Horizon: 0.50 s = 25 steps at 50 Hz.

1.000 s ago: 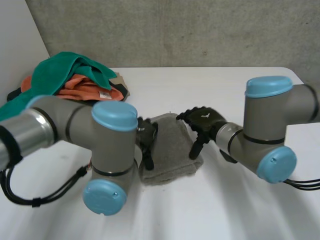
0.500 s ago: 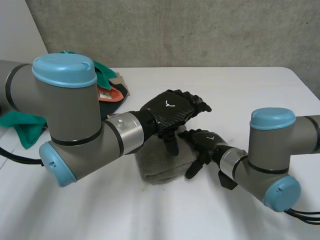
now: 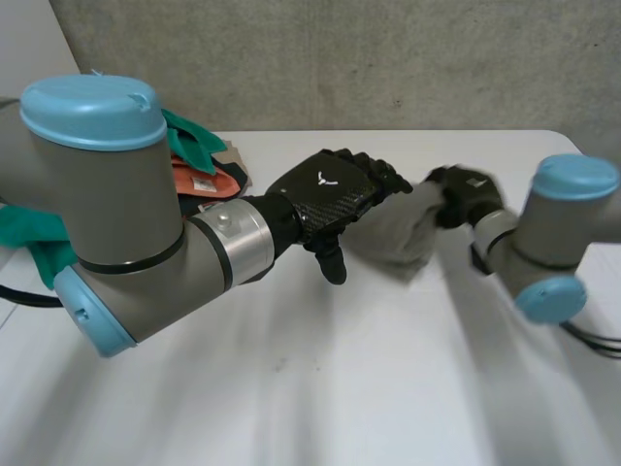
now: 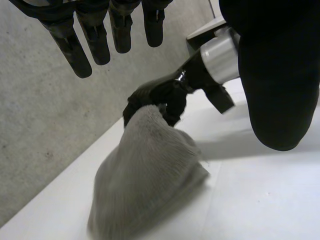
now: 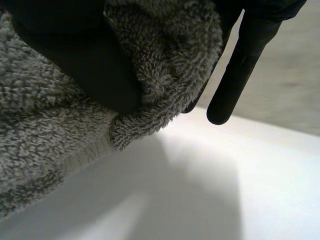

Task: Fold the laundry.

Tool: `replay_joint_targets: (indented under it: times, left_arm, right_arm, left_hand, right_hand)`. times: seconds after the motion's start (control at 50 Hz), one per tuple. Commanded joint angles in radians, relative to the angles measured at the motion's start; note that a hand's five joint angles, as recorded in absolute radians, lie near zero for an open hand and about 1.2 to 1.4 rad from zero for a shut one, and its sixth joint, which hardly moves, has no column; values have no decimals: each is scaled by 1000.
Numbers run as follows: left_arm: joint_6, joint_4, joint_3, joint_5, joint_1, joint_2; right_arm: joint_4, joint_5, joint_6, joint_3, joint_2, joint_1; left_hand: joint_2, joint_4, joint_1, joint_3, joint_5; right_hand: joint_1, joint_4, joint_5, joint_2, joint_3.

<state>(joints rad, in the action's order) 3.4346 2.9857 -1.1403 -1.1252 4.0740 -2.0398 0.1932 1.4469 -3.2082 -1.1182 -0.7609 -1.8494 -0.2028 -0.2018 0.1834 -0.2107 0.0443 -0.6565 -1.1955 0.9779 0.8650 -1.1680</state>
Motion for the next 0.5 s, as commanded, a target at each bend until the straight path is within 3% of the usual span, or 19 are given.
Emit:
replay_joint_targets:
  times: [0.02, 0.14, 0.26, 0.5]
  left_arm:
    - [-2, 2, 14, -1, 0, 30]
    - [-9, 2, 39, -1, -4, 30]
    - [-31, 2, 45, -2, -12, 32]
    - [-35, 2, 42, -2, -32, 29]
  right_arm:
    - [-47, 38, 2, 259, 149, 185]
    - [-113, 53, 5, 581, 339, 308]
    - [-274, 12, 5, 883, 529, 412]
    - [-281, -8, 7, 890, 531, 489]
  left_hand:
    - [10, 9, 10, 18, -26]
    - [13, 12, 7, 21, -29]
    - [13, 12, 7, 21, -29]
    - [10, 9, 10, 18, -26]
  right_hand:
    - [-740, -201, 244, 531, -228]
    - [-740, -201, 244, 531, -228]
    - [-740, -201, 244, 531, -228]
    - [-740, -201, 244, 531, -228]
